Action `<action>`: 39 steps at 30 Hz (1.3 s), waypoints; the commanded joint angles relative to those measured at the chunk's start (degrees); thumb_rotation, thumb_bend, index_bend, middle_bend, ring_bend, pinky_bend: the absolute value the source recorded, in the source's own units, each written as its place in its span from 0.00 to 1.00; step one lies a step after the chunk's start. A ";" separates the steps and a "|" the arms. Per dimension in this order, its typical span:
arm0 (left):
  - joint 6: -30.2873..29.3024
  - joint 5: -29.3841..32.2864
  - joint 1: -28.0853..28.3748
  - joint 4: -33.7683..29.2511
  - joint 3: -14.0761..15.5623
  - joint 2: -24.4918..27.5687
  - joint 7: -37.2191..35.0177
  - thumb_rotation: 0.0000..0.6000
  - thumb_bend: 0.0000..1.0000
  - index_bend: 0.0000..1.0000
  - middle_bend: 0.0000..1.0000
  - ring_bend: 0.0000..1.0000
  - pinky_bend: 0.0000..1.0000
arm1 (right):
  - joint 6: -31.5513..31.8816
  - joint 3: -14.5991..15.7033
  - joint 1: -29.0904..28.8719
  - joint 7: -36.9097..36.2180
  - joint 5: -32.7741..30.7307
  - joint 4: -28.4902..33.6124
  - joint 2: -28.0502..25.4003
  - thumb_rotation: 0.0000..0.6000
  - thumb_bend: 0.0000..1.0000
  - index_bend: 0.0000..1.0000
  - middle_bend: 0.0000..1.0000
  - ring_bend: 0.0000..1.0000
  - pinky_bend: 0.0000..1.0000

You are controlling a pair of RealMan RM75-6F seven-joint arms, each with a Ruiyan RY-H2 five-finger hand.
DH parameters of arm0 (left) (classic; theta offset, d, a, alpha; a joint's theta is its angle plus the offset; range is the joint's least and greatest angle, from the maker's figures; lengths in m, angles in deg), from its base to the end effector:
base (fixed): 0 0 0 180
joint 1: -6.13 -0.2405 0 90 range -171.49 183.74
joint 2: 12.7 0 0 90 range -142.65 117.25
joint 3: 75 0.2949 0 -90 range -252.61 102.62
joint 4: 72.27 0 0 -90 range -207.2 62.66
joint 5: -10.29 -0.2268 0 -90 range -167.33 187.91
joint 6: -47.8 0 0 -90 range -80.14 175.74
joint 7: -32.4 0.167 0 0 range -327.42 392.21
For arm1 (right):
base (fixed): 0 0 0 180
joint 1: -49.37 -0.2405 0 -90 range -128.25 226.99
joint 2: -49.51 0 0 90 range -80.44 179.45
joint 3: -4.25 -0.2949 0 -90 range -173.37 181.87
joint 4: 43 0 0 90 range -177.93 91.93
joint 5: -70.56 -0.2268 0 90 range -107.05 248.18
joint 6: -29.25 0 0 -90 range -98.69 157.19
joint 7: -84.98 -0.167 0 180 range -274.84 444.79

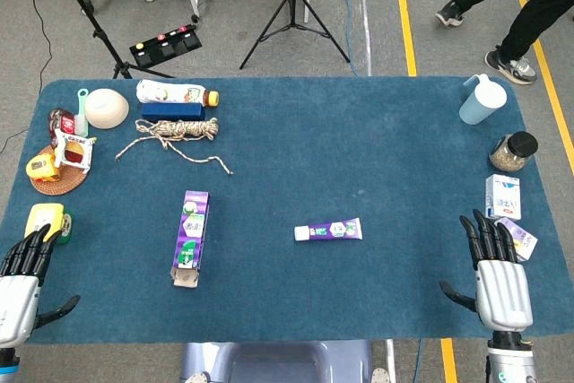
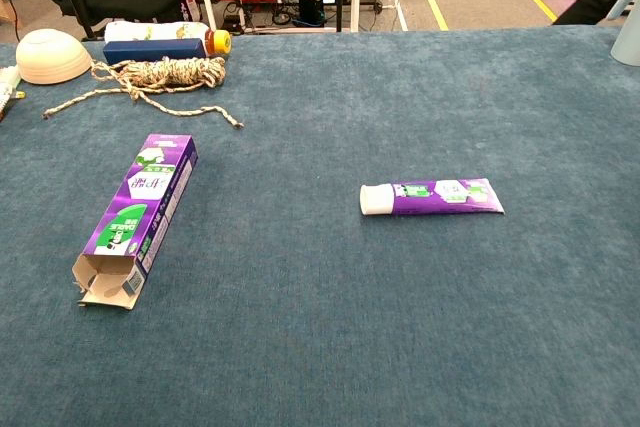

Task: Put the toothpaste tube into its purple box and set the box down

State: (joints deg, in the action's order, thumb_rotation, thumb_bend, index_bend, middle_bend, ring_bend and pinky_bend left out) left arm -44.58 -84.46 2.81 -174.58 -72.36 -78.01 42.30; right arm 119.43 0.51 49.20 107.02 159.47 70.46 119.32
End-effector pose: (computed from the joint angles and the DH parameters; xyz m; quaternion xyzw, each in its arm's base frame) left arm -0.3132 0.1384 0.1392 -0.5944 -0.3951 -0.3951 0.5783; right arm -0.2626 -0.1810 0.1268 0.5575 -0.3969 0.4266 0.5913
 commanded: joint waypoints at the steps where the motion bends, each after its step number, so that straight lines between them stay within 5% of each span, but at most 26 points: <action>1: -0.02 0.01 -0.01 -0.11 0.01 0.22 -0.36 1.00 0.06 0.00 0.00 0.00 0.09 | -0.07 0.10 -0.03 -0.12 0.13 0.02 0.00 1.00 0.00 0.02 0.00 0.00 0.00; 17: 0.20 -0.62 -0.15 -0.75 0.64 0.83 -0.82 1.00 0.06 0.00 0.00 0.00 0.09 | -6.20 -0.09 -4.22 -5.88 1.02 -3.33 2.86 1.00 0.03 0.08 0.08 0.05 0.03; 30: 0.01 -1.20 -0.32 -0.69 1.11 1.54 -2.42 1.00 0.07 0.00 0.00 0.00 0.09 | -19.14 -5.58 -15.50 6.81 -6.86 -7.10 16.02 1.00 0.15 0.17 0.18 0.18 0.18; 39: 1.09 -0.11 0.12 -0.72 0.85 1.89 -2.90 1.00 0.07 0.00 0.00 0.00 0.09 | -21.91 -9.55 -21.37 15.57 -14.84 -14.33 26.27 1.00 0.22 0.21 0.22 0.22 0.23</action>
State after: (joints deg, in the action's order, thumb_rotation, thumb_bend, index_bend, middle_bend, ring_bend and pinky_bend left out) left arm -43.55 -84.66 2.89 -175.28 -71.47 -76.13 39.45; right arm 98.29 -8.08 29.11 121.06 146.40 57.41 143.86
